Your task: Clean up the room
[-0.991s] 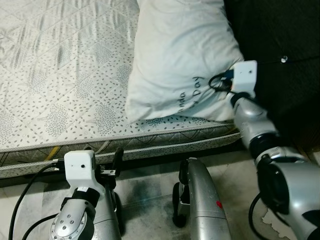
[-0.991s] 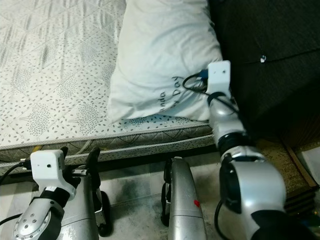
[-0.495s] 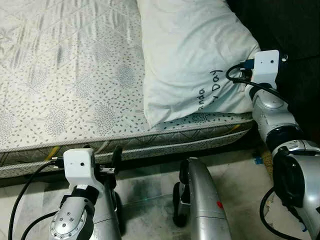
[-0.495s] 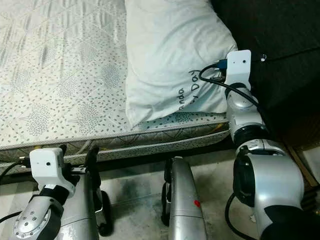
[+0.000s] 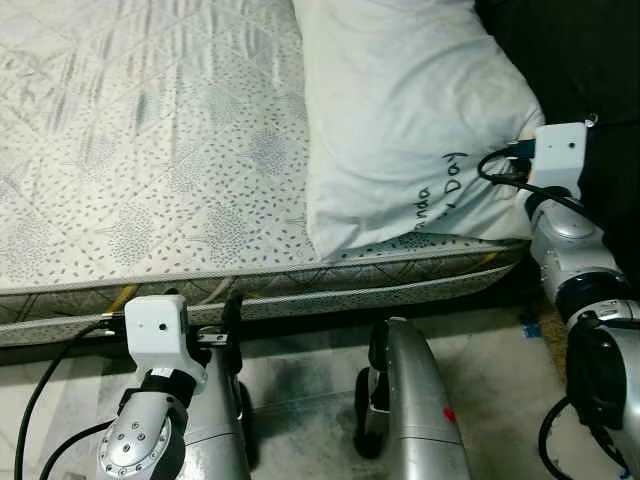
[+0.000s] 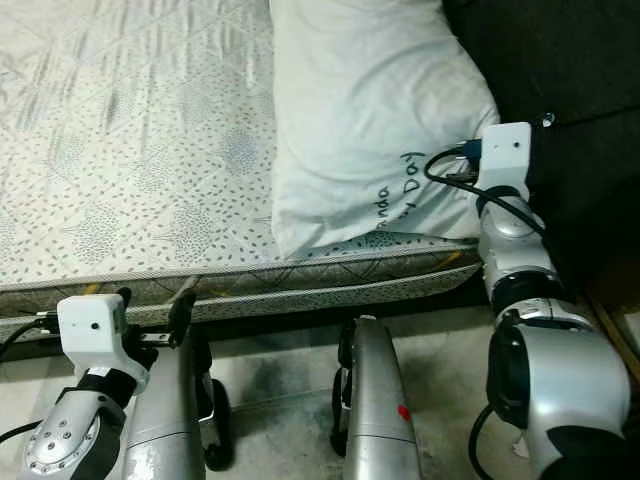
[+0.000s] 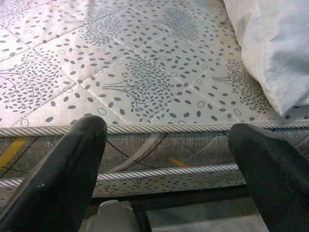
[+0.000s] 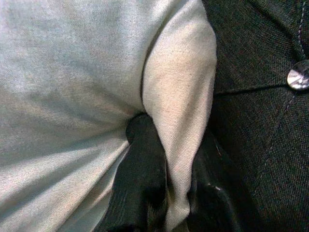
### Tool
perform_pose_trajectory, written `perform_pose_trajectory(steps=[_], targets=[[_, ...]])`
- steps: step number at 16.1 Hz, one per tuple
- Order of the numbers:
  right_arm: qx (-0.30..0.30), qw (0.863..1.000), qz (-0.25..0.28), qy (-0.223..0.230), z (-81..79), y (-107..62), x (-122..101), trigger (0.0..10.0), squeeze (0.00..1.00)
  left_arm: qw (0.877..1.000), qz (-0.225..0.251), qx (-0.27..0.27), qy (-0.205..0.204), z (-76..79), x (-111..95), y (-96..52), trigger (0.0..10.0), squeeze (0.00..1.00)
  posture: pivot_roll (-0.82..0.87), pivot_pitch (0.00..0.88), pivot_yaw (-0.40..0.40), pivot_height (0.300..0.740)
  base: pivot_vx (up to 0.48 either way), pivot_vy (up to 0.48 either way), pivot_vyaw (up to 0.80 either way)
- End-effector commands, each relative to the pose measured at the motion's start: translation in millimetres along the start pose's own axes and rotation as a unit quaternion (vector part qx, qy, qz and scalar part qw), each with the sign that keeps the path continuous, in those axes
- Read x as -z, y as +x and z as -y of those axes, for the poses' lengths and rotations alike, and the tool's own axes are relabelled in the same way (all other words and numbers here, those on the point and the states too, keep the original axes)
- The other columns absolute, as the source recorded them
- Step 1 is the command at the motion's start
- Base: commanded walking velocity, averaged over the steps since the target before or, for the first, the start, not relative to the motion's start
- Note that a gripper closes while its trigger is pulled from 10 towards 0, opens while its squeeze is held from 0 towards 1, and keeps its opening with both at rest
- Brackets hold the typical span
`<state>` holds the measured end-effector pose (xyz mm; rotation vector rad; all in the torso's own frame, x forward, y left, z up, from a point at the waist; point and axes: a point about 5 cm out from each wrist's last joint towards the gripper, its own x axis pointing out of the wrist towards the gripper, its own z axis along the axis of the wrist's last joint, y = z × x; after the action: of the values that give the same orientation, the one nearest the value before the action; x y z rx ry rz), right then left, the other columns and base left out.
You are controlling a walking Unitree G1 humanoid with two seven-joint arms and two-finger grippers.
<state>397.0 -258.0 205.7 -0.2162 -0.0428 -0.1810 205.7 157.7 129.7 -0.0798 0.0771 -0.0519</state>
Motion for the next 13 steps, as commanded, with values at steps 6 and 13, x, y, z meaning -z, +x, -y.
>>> perform_pose_trajectory(steps=[6, 13], targets=[[0.067, 0.997, 0.029, 0.008, 45.0, -9.6, 2, 0.0, 0.0, 1.0, -0.017, 0.008, 0.003, -0.6, 7, -1.3, 10.0, 0.0, -0.02, 0.311, -0.014, 0.553, 0.0, 0.0, 0.0], [0.095, 0.995, 0.018, 0.017, 67.7, -29.9, 30, 0.0, 0.0, 1.0, -0.02, 0.008, 0.002, -0.9, 8, -1.4, 10.0, 0.0, -0.03, 0.314, -0.015, 0.553, 0.0, 0.0, 0.0]])
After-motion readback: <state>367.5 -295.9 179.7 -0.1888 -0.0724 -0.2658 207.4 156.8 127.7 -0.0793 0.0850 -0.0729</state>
